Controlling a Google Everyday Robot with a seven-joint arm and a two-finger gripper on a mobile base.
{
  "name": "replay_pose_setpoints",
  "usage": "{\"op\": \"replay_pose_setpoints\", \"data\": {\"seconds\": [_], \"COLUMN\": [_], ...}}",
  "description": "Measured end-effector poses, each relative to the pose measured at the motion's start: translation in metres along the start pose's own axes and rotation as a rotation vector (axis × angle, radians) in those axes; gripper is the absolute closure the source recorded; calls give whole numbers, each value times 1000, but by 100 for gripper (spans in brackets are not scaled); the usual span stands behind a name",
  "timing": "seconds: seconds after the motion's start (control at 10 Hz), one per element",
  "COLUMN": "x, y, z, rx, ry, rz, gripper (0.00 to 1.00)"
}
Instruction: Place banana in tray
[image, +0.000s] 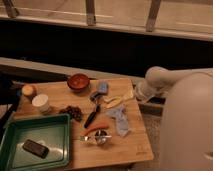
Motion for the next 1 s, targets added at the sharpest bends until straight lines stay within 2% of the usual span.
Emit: {"op": "replay_pose_setpoints", "data": {"seconds": [0.2, 0.3, 0.4, 0.5, 0.6, 1.0], "x": [-14, -23, -31, -46, -57, -59], "y": [39, 57, 66, 76, 77, 80], "z": [22, 30, 34, 38, 37, 38], "rx": [-22, -38, -53, -78, -84, -87], "ry": [6, -5, -24, -78, -116, -122], "rz": [-48, -66, -72, -69, -56, -50], "gripper": [27, 27, 27, 27, 27, 27]}}
